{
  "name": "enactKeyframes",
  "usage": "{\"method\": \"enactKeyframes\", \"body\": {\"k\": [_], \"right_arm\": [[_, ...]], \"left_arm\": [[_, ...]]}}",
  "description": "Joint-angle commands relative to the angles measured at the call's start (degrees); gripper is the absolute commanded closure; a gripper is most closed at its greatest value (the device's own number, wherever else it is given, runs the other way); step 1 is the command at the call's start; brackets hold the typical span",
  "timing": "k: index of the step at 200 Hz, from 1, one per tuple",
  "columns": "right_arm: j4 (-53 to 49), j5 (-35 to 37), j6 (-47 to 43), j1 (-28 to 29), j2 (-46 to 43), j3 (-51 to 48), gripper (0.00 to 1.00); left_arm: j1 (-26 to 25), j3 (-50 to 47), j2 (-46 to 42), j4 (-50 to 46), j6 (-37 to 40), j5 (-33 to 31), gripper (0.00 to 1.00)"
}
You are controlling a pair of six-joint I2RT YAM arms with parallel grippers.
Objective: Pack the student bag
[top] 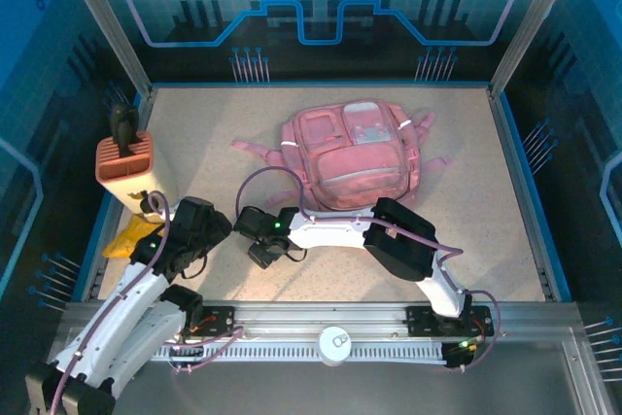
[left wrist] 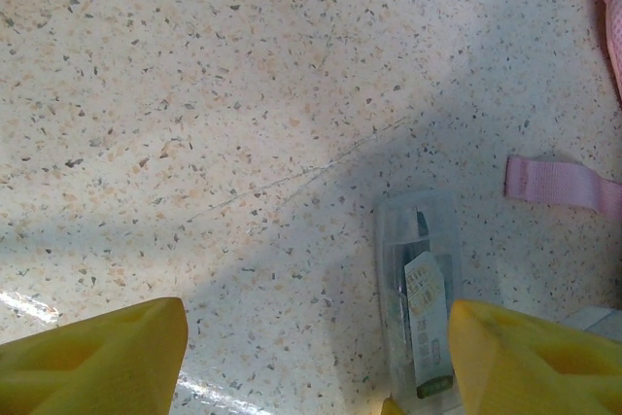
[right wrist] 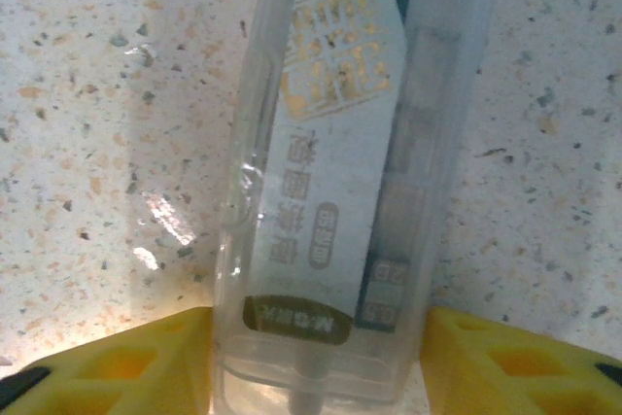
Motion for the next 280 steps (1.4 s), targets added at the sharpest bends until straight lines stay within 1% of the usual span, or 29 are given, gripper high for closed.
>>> {"method": "enactKeyframes", "body": {"k": [1, 25, 74, 116, 151, 163, 185, 197, 222, 236, 248, 267, 280], "right_arm": [[0.01, -1.64, -0.11, 0.72, 0.44, 0.11, 0.48], [-0.16, -1.79, -0.02, 0.8, -0.65, -0.28, 0.52], [1.2, -3.17, 1.14, -1.03, -5.91, -3.99, 0.57], [1.35, -3.03, 2.23, -3.24, -16.37, -11.14, 0.57], [-1.93, -1.49, 3.55, -6.14, -27.03, -17.06, 0.57], [-3.73, -1.14, 3.88, -7.5, -30.93, -18.72, 0.57], [-7.73, -0.18, 4.63, -10.68, -37.78, -21.58, 0.57], [-10.3, -0.08, 5.15, -12.83, -41.35, -22.95, 0.57], [-15.92, 0.92, 6.03, -17.64, -48.35, -25.34, 0.57], [-18.63, 0.99, 6.06, -20.47, -51.44, -26.6, 0.57], [-20.66, 0.43, 6.13, -23.29, -53.39, -27.51, 0.57], [-22.88, -0.49, 6.04, -26.98, -55.99, -29.07, 0.57], [-23.57, -1.16, 6.17, -29.18, -57.32, -30.34, 0.57]], "left_arm": [[0.68, 0.54, 0.43, 0.52, 0.41, 0.14, 0.28], [0.68, 0.88, 0.82, 0.8, 0.92, 0.64, 0.28], [0.68, 2.97, 1.97, 2.09, 3.58, 1.84, 0.28], [0.6, 7.14, 5.75, 3.61, 8.68, 2.79, 0.27], [-0.07, 11.1, 11.07, 7.05, 13.39, 6.32, 0.27], [-1.77, 12.55, 13.05, 8.61, 14.7, 6.42, 0.28], [-7.65, 15.24, 17.35, 12.03, 17.37, 4.1, 0.28], [-10.67, 16.83, 20.73, 14.01, 19.09, 3.21, 0.28], [-15.92, 20.3, 27.94, 19.32, 24.23, 3.33, 0.28], [-18.36, 21.75, 31.8, 23.2, 28.43, 3.26, 0.28], [-19.86, 22.68, 34.92, 27.09, 31.86, 4.45, 0.28], [-22.86, 24.47, 39.86, 32.37, 39.45, 6.26, 0.27], [-24.83, 26.33, 43.49, 34.48, 44.33, 6.18, 0.27]]}}
